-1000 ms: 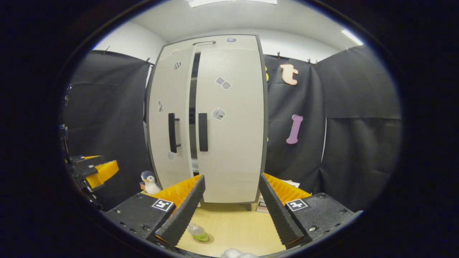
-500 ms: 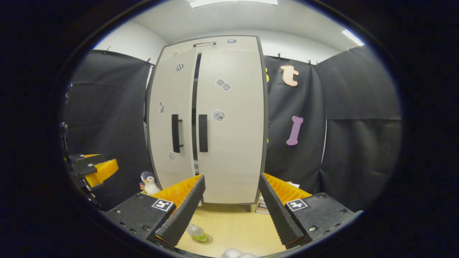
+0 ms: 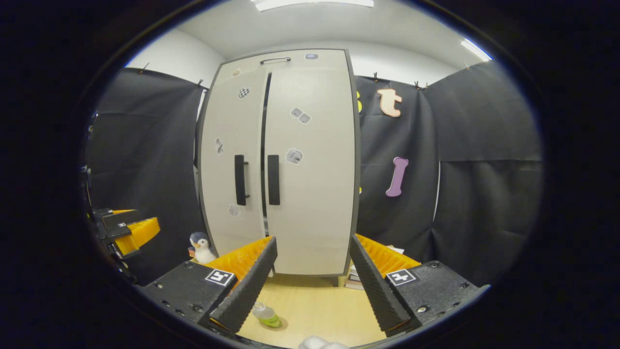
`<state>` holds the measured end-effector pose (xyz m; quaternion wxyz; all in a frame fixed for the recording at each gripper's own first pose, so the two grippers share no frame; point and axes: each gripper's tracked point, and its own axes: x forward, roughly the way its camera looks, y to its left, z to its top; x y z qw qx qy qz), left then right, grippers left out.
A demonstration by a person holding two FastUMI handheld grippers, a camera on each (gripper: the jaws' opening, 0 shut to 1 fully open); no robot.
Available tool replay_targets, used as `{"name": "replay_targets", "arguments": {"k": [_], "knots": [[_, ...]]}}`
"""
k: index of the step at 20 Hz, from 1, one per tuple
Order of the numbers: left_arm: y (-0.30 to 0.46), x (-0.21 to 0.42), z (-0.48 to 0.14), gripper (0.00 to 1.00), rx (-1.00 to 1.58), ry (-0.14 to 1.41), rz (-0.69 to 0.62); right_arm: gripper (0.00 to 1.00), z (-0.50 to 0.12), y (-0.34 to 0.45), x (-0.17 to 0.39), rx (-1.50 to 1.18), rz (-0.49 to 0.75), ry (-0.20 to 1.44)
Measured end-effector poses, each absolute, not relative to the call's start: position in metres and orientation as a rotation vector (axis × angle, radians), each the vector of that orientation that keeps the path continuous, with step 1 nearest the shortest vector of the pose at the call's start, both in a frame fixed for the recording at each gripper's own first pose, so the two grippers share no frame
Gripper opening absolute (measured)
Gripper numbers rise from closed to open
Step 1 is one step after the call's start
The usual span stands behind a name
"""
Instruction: Grasp the bottle in the cabinet with the left hand and place it on the coaster, then close the right door with the right hand and the left door with the left hand.
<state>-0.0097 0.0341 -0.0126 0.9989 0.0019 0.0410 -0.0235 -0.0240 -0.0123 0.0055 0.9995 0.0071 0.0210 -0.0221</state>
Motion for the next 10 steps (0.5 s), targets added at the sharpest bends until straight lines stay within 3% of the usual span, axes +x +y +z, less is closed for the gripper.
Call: {"name": "replay_targets", "arguments": {"k": [10], "knots": [[0.0316, -0.0149, -0.0102, 0.96, 0.015, 0.078, -0.053, 1.00, 0.0055, -0.0105, -0.0305, 0.012, -0.041, 0.037]]}}
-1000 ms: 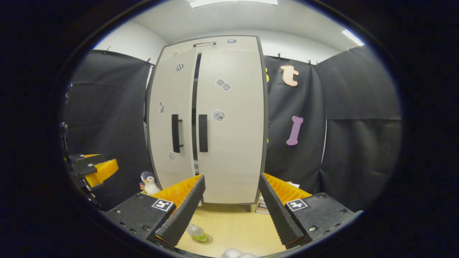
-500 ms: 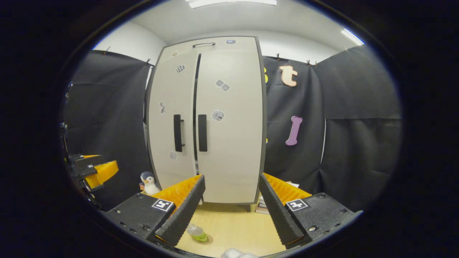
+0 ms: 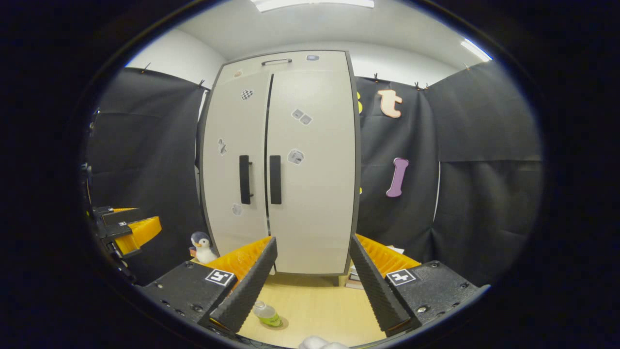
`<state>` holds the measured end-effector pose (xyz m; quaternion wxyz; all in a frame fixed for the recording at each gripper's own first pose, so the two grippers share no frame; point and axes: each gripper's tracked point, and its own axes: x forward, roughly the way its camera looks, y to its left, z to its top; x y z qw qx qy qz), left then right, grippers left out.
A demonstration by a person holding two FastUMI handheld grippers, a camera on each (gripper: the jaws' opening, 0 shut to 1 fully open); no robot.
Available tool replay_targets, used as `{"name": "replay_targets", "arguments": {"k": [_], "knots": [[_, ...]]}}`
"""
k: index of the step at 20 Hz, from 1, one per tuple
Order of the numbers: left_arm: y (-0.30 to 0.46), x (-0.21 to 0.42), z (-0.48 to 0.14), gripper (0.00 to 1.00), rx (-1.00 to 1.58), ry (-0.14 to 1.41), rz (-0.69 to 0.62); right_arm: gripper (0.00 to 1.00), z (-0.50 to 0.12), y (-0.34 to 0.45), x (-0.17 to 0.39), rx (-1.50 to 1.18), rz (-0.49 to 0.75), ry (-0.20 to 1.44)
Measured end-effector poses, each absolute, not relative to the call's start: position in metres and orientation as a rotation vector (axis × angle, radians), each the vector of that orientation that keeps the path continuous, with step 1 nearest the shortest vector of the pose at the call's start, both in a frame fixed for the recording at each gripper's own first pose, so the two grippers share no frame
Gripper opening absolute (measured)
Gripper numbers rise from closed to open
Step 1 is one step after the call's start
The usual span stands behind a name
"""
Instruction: Grasp the bottle in the cabinet with the left hand and place it on the coaster, then close the right door with the right hand and the left door with the left hand.
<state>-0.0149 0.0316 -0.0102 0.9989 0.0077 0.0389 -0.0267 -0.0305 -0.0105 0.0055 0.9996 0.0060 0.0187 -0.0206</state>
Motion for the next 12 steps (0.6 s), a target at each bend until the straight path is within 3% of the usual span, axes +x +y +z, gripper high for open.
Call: {"name": "replay_targets", "arguments": {"k": [12], "knots": [[0.0235, -0.0143, -0.0036, 0.96, 0.028, 0.062, -0.055, 0.99, 0.0102, -0.0135, -0.0292, -0.002, -0.029, 0.032]]}}
